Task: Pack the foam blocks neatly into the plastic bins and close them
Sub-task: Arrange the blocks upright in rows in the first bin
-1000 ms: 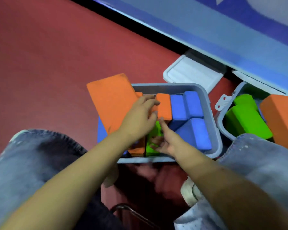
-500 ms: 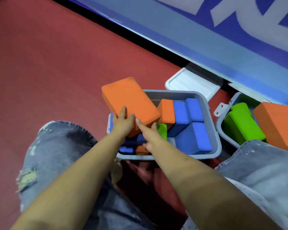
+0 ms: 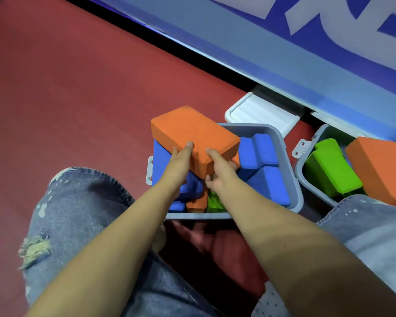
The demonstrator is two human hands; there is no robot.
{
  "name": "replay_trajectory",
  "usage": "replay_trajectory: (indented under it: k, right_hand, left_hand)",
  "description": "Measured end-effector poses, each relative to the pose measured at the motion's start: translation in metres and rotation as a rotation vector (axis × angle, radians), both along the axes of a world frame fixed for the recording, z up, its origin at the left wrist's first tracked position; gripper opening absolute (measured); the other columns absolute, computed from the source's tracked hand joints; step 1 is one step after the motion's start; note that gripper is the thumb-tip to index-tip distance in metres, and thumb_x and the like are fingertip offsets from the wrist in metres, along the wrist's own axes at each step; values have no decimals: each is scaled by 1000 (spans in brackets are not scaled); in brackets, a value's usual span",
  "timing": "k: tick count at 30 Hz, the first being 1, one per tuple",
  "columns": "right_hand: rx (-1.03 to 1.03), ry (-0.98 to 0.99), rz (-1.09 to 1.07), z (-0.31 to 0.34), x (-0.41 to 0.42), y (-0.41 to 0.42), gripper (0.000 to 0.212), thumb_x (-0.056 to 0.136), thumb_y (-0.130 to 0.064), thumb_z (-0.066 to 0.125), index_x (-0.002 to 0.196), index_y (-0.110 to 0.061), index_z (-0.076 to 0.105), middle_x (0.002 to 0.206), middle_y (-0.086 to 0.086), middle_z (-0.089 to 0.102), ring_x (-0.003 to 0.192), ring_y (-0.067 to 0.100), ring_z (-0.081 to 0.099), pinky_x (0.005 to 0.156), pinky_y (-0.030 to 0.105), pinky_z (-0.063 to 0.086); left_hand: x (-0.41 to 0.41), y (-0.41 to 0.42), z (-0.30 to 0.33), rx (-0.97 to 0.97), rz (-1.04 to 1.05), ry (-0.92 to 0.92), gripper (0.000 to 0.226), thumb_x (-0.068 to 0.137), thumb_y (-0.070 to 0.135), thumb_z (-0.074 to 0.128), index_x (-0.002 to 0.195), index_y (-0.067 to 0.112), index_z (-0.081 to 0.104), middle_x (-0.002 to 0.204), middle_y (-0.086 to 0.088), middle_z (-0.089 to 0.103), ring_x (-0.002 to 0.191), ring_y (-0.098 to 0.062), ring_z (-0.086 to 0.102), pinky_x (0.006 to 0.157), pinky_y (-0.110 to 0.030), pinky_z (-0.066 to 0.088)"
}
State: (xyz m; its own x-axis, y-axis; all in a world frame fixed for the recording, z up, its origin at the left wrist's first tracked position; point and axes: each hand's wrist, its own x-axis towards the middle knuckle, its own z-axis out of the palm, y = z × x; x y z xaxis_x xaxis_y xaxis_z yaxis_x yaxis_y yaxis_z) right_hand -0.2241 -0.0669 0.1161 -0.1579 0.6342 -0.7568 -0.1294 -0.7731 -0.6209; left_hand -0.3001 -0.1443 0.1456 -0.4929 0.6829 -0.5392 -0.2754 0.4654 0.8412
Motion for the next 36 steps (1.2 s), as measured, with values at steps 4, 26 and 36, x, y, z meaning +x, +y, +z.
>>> replay_trajectory:
  k: [4,26,36]
  right_hand:
    - [139,-46,-123,16,31,35,88,61,-32,81,135,-26,35,121,1,61,98,18,63,64,27,48]
    - [714,-1017,628,19,179,99,79,78,-49,64,147,-36,28,137,15,40,129,36,32,107,35,28]
    - [698,-1012,784,-42,151,74,89,77,-53,66,149,-33,18,136,15,36,125,35,33,105,36,26]
  left_hand:
    - [7,7,10,136,-111,-47,49,97,60,28,134,37,51,134,16,47,127,-11,45,105,-43,35]
    - [40,57,-55,-218,140,-166,51,98,44,33,131,9,51,106,-9,54,109,-30,50,93,-40,40]
    - [40,78,-52,-284,19,125,50,96,43,27,123,11,55,131,-20,51,126,-37,43,106,-50,36]
